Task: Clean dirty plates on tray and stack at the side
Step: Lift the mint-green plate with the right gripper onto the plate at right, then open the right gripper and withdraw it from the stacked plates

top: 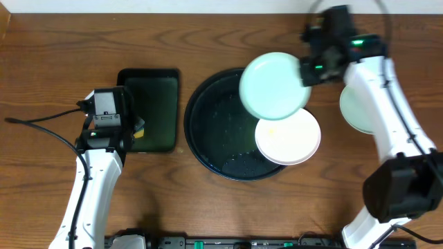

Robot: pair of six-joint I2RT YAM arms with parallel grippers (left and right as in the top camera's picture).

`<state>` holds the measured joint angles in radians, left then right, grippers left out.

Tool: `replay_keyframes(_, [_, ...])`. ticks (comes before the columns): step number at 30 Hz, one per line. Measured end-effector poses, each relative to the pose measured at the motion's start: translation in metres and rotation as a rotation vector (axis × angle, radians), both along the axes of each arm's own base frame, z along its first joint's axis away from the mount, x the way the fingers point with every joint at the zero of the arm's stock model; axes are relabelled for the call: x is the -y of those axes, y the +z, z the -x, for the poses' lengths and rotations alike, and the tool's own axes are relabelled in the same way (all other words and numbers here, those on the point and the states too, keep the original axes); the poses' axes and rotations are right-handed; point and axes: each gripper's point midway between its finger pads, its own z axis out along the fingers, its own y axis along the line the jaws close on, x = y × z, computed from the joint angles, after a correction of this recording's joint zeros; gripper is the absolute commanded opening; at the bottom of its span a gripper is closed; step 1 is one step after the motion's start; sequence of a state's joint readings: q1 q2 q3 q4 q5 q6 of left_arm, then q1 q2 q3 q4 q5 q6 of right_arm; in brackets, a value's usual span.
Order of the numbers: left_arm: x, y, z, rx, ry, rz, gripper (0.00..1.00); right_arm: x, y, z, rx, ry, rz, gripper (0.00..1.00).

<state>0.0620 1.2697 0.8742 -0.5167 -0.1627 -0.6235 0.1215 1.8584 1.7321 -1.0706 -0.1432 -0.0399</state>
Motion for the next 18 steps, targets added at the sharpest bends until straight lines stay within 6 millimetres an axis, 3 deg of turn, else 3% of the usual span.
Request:
replay_keyframes(9, [0.0,0.0,0.0,0.0,0.0,0.0,0.08,0.116,-0.029,0.012,-0.079,-0.276,-0.086,0.01])
replay_keyframes(14, [0.0,0.0,0.0,0.0,0.0,0.0,0.08,0.197,-0.055,0.034,-0.099,-0.527,-0.132,0.01])
replay_keyframes(18, [0.0,0.0,0.0,0.0,0.0,0.0,0.08,0.242,-0.076,0.054,-0.089,-0.667,-0.166,0.01])
